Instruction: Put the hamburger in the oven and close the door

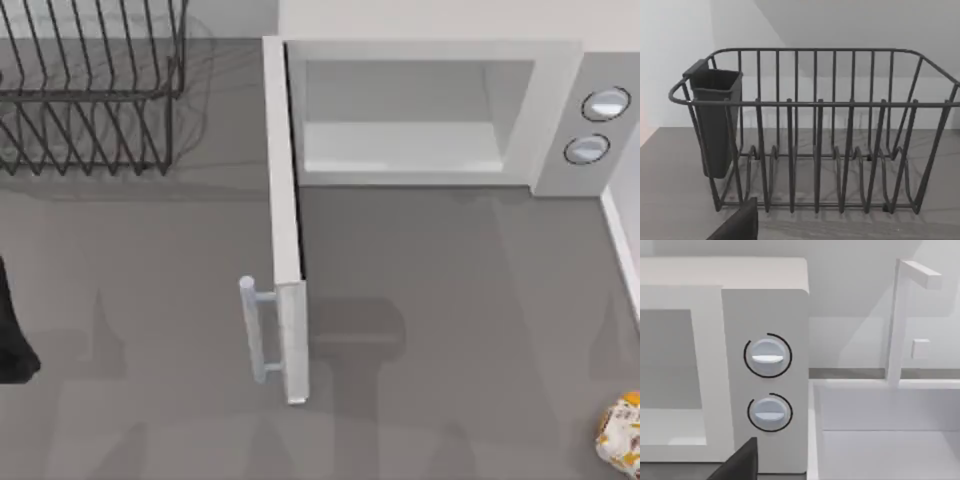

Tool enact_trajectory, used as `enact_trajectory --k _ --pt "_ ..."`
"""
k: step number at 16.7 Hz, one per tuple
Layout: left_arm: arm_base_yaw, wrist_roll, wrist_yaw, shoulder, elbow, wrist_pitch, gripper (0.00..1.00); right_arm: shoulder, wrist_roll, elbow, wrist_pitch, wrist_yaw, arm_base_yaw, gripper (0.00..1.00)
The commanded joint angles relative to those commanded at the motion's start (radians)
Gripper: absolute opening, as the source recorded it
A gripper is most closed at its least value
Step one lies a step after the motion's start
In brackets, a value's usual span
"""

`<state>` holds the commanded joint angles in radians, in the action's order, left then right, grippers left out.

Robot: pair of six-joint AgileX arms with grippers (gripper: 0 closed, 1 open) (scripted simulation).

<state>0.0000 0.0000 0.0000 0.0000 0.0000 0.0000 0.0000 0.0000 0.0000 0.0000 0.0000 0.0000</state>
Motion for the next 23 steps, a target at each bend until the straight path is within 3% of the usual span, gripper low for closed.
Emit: enact_trajectory --k 7,18,23 --pt "0.000 0.000 0.000 0.000 0.000 0.000 1.00 0.163 -0.075 0.111 -0.138 0.001 0.045 1.00" --pt "0.000 0.000 0.000 0.000 0.000 0.000 1.00 1.073 -0.413 0.618 -0.760 0.004 0.248 1.00" --pt "0.000 0.000 0.000 0.000 0.000 0.000 1.00 1.351 -0.515 0.770 -0.946 0.004 0.309 1.00"
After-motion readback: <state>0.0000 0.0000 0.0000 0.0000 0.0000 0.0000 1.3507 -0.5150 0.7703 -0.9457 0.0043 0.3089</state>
